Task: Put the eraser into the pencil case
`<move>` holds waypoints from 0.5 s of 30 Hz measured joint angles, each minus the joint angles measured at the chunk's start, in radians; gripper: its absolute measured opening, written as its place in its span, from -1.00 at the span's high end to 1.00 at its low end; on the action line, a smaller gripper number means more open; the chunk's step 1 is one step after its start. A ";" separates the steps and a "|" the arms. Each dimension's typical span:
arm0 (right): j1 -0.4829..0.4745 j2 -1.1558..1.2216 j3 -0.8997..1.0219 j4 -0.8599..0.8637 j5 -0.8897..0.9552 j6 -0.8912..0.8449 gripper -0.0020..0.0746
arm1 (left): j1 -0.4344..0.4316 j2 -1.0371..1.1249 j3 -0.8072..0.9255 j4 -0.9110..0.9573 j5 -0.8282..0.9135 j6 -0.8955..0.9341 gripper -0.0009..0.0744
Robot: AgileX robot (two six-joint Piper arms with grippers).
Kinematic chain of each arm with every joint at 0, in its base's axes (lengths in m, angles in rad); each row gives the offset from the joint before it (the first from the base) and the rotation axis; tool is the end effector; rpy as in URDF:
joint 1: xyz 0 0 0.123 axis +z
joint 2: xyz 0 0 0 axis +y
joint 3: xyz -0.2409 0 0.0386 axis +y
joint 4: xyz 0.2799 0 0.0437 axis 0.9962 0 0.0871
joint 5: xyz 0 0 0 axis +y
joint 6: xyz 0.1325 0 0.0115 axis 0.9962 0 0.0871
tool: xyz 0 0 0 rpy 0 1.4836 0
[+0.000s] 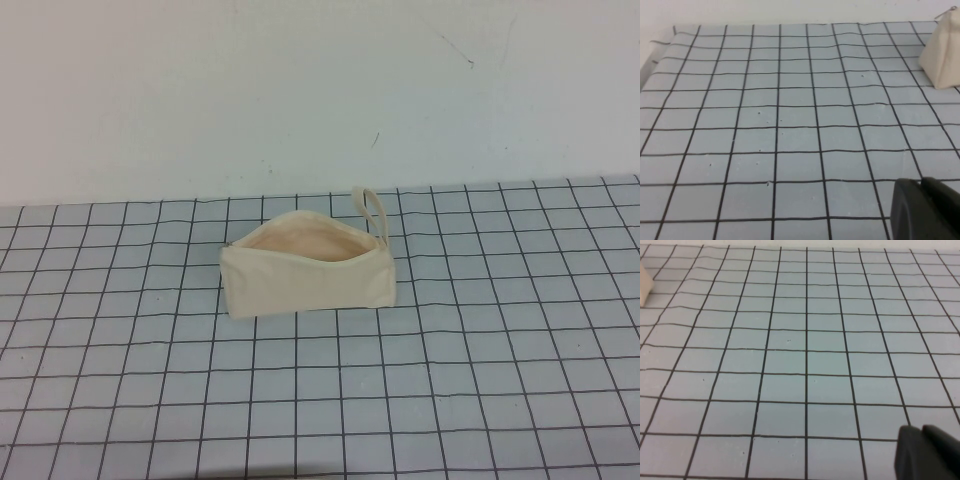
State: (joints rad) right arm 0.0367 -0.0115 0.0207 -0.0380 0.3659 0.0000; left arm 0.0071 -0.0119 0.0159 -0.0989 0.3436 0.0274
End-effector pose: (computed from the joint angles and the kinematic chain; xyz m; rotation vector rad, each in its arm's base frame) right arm 0.1664 0.0043 0.1621 -0.0576 1.8576 -0.0118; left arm 0.1672 -0.0032 0.1672 -0.0432 1.8296 -0.0717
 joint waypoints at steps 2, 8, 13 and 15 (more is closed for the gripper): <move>0.000 0.000 0.000 0.000 0.000 0.000 0.95 | 0.010 0.000 0.000 -0.007 0.000 0.000 0.98; 0.000 0.000 0.000 0.000 0.000 -0.007 0.95 | 0.011 0.000 0.000 -0.016 0.000 0.022 0.98; 0.000 0.000 0.000 0.001 0.000 -0.007 0.95 | 0.011 0.000 0.000 -0.039 0.000 0.003 0.98; 0.000 0.000 0.000 0.001 0.000 -0.007 0.95 | 0.011 0.000 0.000 -0.040 0.000 0.003 0.98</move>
State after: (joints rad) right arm 0.0367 -0.0115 0.0207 -0.0374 0.3659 -0.0074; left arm 0.0186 -0.0119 0.0159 -0.1390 0.3436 0.0304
